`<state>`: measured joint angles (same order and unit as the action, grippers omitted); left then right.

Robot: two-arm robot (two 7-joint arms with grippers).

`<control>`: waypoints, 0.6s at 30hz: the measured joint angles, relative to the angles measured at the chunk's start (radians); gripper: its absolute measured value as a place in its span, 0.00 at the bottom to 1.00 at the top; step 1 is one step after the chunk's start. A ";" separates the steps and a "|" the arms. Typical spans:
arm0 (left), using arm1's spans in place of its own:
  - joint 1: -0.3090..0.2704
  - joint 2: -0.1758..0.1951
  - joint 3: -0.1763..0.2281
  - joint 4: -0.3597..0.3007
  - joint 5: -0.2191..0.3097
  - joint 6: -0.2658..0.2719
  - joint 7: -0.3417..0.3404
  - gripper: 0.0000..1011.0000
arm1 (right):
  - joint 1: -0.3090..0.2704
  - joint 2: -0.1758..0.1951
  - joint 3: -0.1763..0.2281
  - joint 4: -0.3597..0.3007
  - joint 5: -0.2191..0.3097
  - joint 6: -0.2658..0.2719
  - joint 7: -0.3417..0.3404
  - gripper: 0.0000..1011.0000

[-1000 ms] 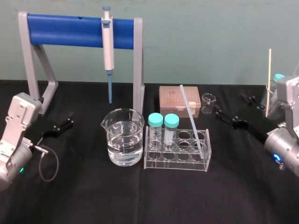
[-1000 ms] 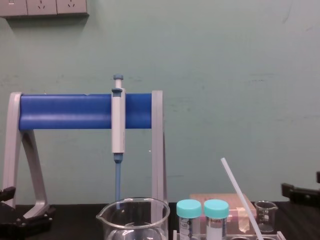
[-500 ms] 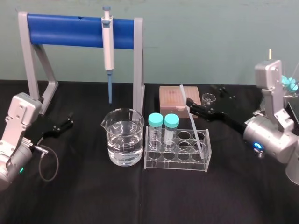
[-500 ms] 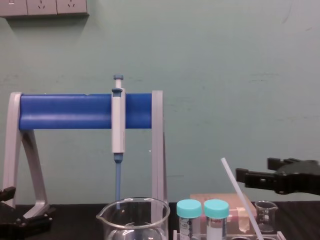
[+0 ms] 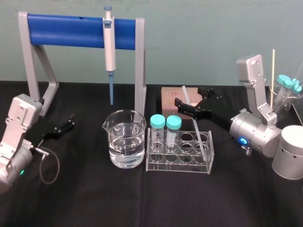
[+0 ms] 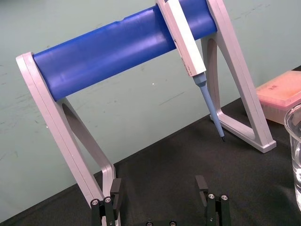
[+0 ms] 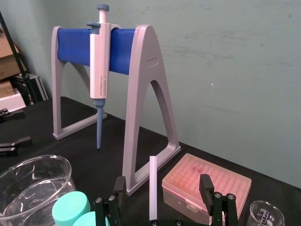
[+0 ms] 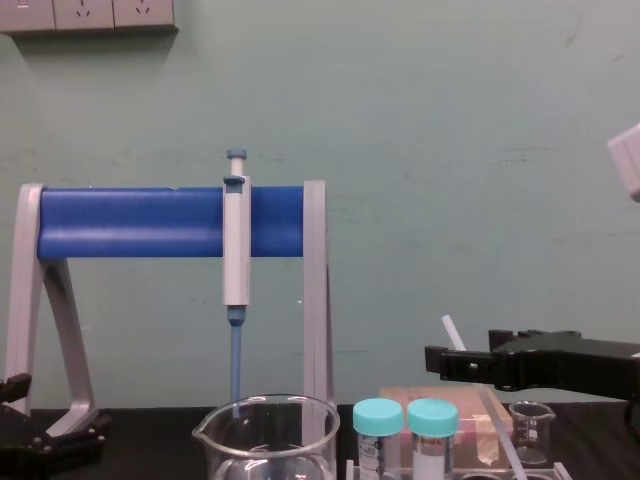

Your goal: Pick up the stirring rod with one hand, then place it down.

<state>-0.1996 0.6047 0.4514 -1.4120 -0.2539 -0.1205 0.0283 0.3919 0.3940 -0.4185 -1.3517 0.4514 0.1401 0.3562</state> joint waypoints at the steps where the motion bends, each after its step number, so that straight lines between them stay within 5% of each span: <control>1: 0.000 0.000 0.000 0.000 0.000 0.000 0.000 0.99 | 0.003 -0.007 0.001 0.005 -0.004 0.006 -0.002 0.99; 18: 0.000 0.000 0.000 0.000 0.000 0.000 0.000 0.99 | 0.009 -0.037 0.012 0.024 -0.043 0.031 -0.009 0.99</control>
<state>-0.1995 0.6047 0.4514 -1.4120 -0.2539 -0.1206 0.0283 0.4008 0.3573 -0.4069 -1.3275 0.4087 0.1710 0.3467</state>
